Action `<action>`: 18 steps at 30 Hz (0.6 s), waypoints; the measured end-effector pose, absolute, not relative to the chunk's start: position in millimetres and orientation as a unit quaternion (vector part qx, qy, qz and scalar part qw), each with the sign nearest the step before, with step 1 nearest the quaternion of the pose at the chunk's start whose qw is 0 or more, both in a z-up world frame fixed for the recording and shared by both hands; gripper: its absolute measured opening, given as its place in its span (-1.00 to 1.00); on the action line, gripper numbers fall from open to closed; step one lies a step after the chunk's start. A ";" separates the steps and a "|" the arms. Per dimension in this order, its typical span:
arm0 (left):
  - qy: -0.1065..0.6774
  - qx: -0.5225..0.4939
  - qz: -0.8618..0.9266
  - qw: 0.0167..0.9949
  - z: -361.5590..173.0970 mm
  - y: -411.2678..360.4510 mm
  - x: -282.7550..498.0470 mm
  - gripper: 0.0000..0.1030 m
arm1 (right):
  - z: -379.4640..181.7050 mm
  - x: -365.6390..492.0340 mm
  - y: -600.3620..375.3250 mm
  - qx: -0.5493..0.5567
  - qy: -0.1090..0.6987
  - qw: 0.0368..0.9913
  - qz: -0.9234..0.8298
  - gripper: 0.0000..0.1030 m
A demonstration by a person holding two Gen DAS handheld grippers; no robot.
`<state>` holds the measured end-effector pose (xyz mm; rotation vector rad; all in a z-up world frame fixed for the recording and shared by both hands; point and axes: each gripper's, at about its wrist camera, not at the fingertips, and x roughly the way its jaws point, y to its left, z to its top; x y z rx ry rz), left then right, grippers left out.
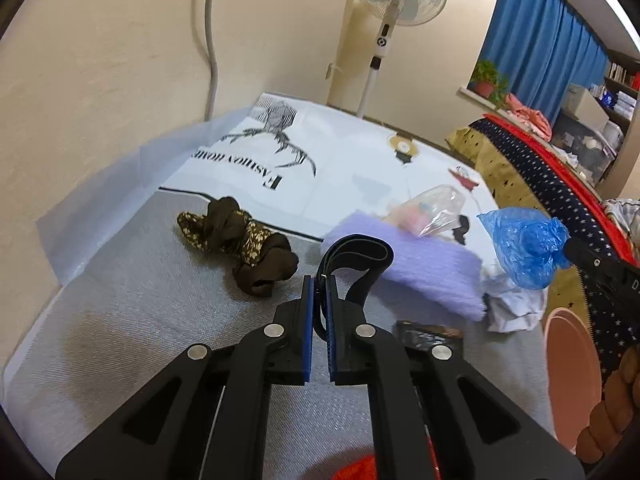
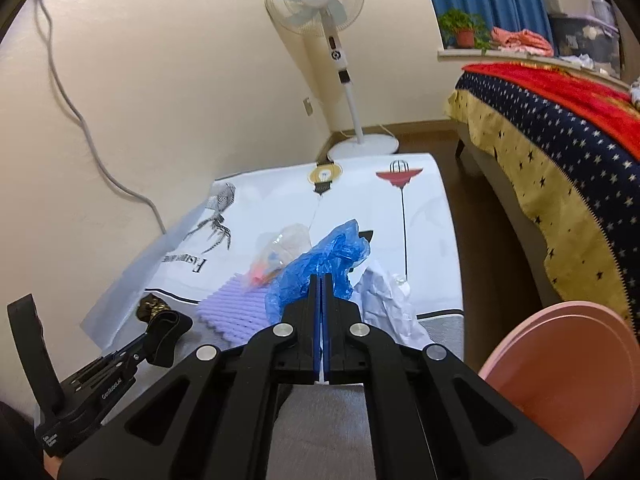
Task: Collect trash
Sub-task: 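Grasp the blue plastic bag with the right tool while the left tool grasps the black strap, then carry the blue bag over the pink bin with the right tool while the left tool carries the strap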
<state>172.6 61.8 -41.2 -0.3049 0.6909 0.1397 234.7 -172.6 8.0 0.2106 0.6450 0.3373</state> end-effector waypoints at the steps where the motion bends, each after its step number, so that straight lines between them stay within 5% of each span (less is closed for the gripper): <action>1: 0.334 -0.149 0.066 0.928 -38.6 60.5 170.3 -0.90 | 11.8 229.6 -173.7 0.100 0.311 0.931 0.165 -0.99; 18: 0.293 -0.134 0.027 0.946 2.8 34.5 131.8 -0.90 | 61.3 152.2 -201.3 0.067 0.258 0.952 0.150 -0.99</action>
